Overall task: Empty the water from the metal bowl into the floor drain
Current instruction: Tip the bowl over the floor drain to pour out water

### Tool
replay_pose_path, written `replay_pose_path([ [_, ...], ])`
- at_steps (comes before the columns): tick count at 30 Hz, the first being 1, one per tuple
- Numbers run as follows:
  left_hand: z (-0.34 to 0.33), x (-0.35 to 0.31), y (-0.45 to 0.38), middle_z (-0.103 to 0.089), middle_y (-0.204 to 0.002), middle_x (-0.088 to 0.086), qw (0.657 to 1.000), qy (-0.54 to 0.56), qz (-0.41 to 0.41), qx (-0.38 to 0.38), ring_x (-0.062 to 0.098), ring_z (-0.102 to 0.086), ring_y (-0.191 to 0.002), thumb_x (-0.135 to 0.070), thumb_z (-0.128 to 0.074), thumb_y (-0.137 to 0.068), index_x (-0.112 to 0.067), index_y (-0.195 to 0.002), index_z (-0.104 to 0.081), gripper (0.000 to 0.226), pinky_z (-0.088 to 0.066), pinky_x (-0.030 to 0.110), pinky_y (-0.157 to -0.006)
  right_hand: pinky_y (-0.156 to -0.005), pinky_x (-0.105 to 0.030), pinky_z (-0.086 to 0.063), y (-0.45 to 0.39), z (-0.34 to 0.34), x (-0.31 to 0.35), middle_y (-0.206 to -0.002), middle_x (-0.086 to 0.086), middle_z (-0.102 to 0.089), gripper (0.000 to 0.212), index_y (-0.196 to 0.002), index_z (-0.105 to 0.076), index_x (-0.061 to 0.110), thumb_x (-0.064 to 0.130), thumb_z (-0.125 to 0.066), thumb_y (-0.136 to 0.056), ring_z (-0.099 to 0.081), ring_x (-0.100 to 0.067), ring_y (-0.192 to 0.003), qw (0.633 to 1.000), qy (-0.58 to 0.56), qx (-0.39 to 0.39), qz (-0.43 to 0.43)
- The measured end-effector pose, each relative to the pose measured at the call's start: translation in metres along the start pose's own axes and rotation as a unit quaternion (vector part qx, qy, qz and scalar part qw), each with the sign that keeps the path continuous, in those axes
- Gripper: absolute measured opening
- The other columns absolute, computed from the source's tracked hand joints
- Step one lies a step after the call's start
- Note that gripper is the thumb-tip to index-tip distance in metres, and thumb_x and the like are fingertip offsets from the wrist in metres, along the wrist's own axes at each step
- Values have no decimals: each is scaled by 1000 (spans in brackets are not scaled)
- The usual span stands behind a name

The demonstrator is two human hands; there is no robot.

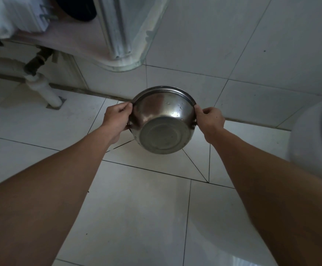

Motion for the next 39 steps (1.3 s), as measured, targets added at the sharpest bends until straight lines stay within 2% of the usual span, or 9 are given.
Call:
replay_pose_path([
  [4,1,-1,-1,-67,-103,7,1000,-7,5,-7,25,-64,-97,-20,-57,-101,-26,-95,-64,10,-60,38,-66,-73,-33,-48,-1,2,3,-92,-3,-61,33,-93,-57,12,44,-64,-93,-57,-15,-77,999,-39,-24,-25],
  [7,2,-2,-2,-64,-116,12,1000,-4,14,-2,26,-63,-101,-20,-57,-100,-24,-95,-64,9,-59,38,-68,-74,-34,-54,0,2,4,-81,-1,-62,33,-74,-57,16,42,-65,-94,-57,-11,-68,997,-66,-22,-44],
  [13,1,-4,-3,-68,-101,8,1000,22,-2,-14,24,-66,-95,-15,-63,-95,-22,-102,-61,11,-62,43,-81,-90,-44,-60,2,0,5,-91,-7,-65,30,-71,-56,18,32,-63,-96,-70,-29,-94,994,-94,-12,-63],
  [20,-1,-1,-3,-68,-90,4,1000,1,5,-14,19,-65,-86,-20,-61,-96,-16,-87,-67,12,-62,43,-84,-83,-50,-62,4,-1,7,-80,-7,-63,26,-73,-65,11,16,-51,-95,-62,-20,-71,991,-106,-13,-85],
  [25,2,1,-3,-73,-115,4,999,-41,25,-1,22,-65,-111,-27,-59,-93,-25,-91,-69,10,-47,40,-93,-69,-34,-57,5,0,7,-85,-7,-65,25,-69,-61,12,19,-54,-92,-59,-16,-68,993,-88,-8,-79],
  [27,2,1,-2,-73,-116,2,999,-44,27,10,22,-64,-113,-26,-59,-92,-26,-88,-70,11,-43,37,-88,-60,-33,-50,5,3,7,-82,-8,-64,25,-68,-62,7,21,-55,-87,-55,-17,-65,994,-79,-9,-78],
  [31,-1,-4,-2,-74,-100,0,999,7,27,27,12,-69,-88,-21,-56,-93,-22,-94,-74,18,-54,30,-66,-74,-49,-62,8,2,10,-80,-13,-63,17,-75,-64,5,17,-54,-79,-60,-24,-71,990,-112,14,-85],
  [33,-2,-7,-2,-76,-82,-7,999,35,19,30,3,-70,-67,-15,-55,-95,-21,-90,-75,21,-55,23,-52,-75,-47,-63,9,2,11,-77,-12,-64,16,-71,-63,5,16,-54,-79,-62,-23,-67,988,-126,22,-80],
  [39,-4,-8,-1,-74,-91,-7,999,36,16,31,3,-67,-73,-13,-55,-96,-22,-96,-75,21,-54,26,-65,-77,-49,-62,8,2,12,-75,-11,-64,16,-67,-61,8,15,-54,-80,-64,-24,-68,988,-132,30,-73],
])
Point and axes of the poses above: each hand's wrist, its own y-axis away from the middle knuckle, its own z-axis out of the back of the hand, x = y × z, the point moved 3 cm from there along -y, towards the middle knuckle
